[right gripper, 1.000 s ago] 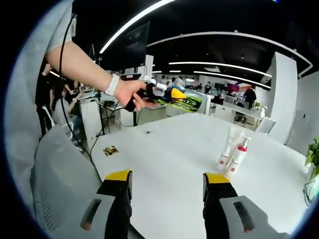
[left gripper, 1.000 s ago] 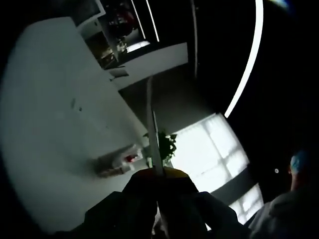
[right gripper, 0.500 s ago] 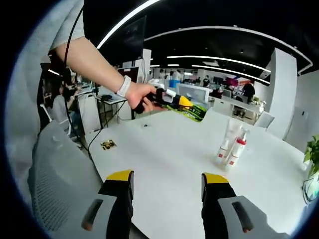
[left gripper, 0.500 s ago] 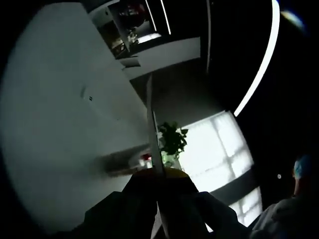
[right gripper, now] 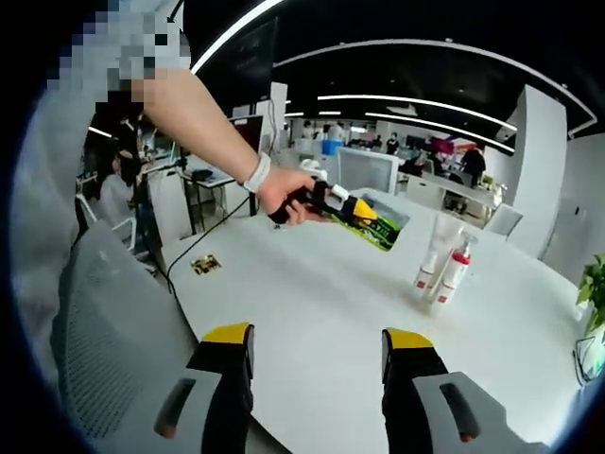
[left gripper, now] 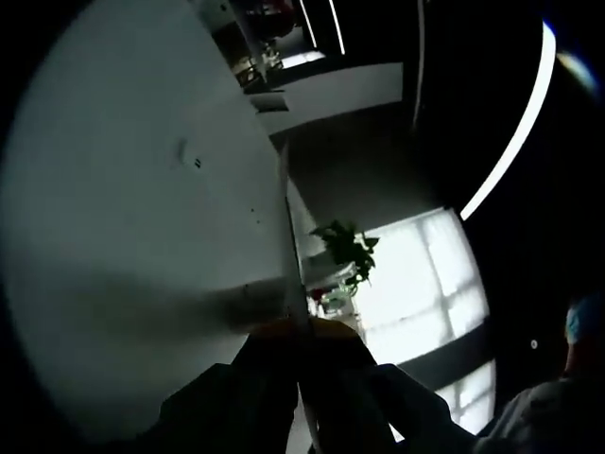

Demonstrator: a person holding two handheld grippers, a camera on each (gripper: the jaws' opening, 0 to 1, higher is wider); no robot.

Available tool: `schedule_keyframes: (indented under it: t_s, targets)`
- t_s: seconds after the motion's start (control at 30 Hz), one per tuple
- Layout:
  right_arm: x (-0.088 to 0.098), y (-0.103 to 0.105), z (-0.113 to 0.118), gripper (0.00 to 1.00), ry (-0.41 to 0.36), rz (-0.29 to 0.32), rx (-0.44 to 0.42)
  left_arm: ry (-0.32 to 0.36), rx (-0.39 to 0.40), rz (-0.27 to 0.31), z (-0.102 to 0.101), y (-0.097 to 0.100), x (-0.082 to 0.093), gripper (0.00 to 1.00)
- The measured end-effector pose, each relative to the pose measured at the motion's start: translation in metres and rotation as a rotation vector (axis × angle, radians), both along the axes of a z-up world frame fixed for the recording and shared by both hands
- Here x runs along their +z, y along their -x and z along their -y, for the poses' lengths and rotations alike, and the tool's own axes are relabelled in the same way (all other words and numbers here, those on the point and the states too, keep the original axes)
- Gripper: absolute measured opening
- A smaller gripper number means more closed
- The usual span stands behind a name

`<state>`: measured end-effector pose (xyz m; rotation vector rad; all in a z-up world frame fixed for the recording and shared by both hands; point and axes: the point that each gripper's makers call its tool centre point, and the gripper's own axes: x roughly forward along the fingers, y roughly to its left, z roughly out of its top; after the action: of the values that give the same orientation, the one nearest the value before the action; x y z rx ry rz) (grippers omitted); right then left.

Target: Arrange the skincare products in the storage area until every visible bottle or jar stands upright without overlapping.

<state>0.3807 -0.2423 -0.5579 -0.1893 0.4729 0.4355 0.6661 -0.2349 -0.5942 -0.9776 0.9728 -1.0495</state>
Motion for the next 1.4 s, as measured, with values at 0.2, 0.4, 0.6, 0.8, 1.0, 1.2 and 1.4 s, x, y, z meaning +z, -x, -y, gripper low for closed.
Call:
schedule_keyframes:
  t_s: [0.2, 0.4, 0.6, 0.8, 1.0, 1.2, 1.4]
  targets:
    - [-0.004, 0.001, 0.002, 0.5, 0.009, -0.019, -0.005, -0.012, -0.005, -0.033, 0.006, -0.004, -0.018, 0.0]
    - [-0.007, 0.001, 0.003, 0.49, 0.011, -0.033, -0.01, -0.026, 0.0, -0.072, 0.013, -0.008, -0.039, 0.0]
    - [-0.011, 0.001, 0.0, 0.5, 0.047, -0.044, -0.001, -0.078, -0.013, -0.093, 0.021, -0.004, -0.061, 0.0]
    - [-0.013, 0.001, 0.002, 0.49, 0.054, -0.053, -0.002, -0.107, -0.021, -0.129, 0.033, -0.003, -0.076, 0.0]
    - [-0.014, 0.001, 0.003, 0.49, 0.05, -0.058, -0.011, -0.137, -0.054, -0.13, 0.043, 0.001, -0.087, 0.0]
    - [-0.015, 0.001, 0.004, 0.49, 0.061, -0.06, -0.015, -0.176, -0.073, -0.138, 0.047, -0.001, -0.1, 0.0]
    - [-0.015, 0.001, 0.006, 0.48, 0.061, -0.063, -0.025, -0.191, -0.085, -0.136, 0.051, -0.001, -0.104, 0.0]
